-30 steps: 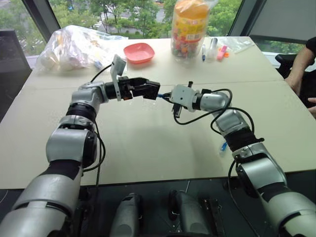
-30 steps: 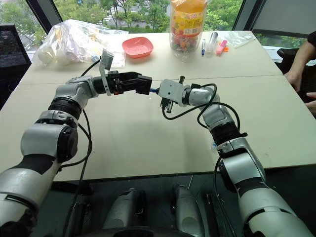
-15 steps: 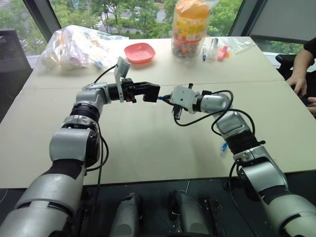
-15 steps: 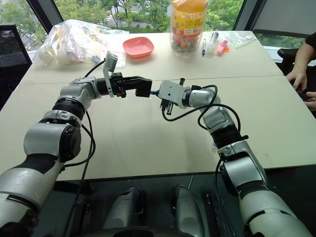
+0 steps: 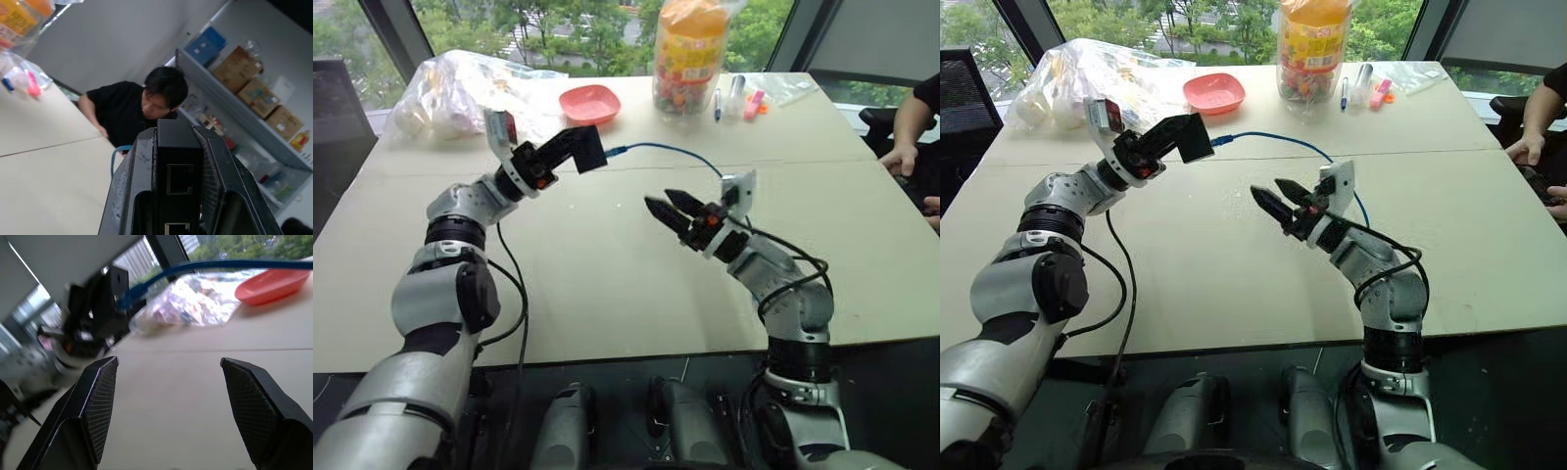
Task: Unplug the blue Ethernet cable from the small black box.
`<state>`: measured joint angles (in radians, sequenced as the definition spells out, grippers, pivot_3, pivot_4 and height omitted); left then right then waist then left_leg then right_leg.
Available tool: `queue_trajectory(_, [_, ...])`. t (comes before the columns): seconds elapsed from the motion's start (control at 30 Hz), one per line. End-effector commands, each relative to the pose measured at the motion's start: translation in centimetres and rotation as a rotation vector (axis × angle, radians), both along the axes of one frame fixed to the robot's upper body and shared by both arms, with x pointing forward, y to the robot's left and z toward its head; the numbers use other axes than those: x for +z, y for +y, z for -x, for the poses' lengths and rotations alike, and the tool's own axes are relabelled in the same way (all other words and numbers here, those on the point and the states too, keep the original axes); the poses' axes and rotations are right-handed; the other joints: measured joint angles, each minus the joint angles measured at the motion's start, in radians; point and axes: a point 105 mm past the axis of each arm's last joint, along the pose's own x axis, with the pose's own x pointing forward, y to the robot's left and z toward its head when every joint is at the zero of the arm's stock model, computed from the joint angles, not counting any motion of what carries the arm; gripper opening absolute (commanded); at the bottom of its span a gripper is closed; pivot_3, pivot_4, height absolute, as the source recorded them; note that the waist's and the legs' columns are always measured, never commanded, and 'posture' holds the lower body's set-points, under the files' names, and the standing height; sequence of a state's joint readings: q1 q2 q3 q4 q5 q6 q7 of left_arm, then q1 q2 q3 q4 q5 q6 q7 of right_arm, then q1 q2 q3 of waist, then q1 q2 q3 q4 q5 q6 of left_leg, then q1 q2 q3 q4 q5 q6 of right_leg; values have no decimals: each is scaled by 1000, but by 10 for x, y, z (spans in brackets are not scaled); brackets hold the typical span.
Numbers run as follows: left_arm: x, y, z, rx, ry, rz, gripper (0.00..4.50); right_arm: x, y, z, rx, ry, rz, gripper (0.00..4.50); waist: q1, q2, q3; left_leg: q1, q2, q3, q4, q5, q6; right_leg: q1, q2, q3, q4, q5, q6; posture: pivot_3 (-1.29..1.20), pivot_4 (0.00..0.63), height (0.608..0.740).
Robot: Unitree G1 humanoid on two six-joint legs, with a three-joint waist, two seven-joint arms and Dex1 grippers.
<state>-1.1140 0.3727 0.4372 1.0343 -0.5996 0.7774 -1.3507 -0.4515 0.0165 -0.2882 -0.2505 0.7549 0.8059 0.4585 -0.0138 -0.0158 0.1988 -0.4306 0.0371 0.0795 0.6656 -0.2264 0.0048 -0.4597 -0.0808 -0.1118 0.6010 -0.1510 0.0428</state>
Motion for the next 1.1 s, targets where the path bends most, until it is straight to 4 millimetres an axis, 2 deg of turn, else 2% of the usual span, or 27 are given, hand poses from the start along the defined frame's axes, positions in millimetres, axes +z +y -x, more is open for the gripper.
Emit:
queue_trajectory(0.03, [19,-16,18,-108,-52,62,498,12,8,2,-3,46,-147,3460,1,0,0,0,0,0,0,0,0,1,0,0,-1,0,0,0,150,740])
queue_trajectory(0.13, [12,-26,24,-132,-24,62,498,23,17,7,24,23,-166,3460,2,0,0,0,0,1,0,0,0,1,-1,0,-2,0,0,0,150,740])
queue_trajectory(0.27, [8,-32,25,-128,0,73,498,27,26,10,65,1,-154,3460,0,0,0,-1,-1,1,0,0,0,0,-1,1,-3,0,0,0,150,740])
queue_trajectory(0.77, [8,-38,26,-132,-7,57,498,28,27,6,65,-1,-160,3460,0,0,0,-1,-1,0,0,0,0,0,0,0,-3,0,0,0,150,740])
queue_trajectory(0.93, [7,-42,27,-140,-4,54,498,25,29,1,49,17,-160,1167,1,0,0,-1,-1,0,0,0,0,0,0,0,-3,0,0,0,150,740])
queue_trajectory(1.0, [8,-42,27,-141,-4,58,498,25,30,0,48,20,-161,39,0,0,0,-1,-1,0,0,0,0,0,0,0,-3,0,0,0,150,740])
queue_trajectory(1.1, [9,-42,26,-136,-4,63,498,23,31,0,51,28,-159,13,1,0,0,-1,-1,0,-1,0,0,0,0,0,-3,0,0,0,150,740])
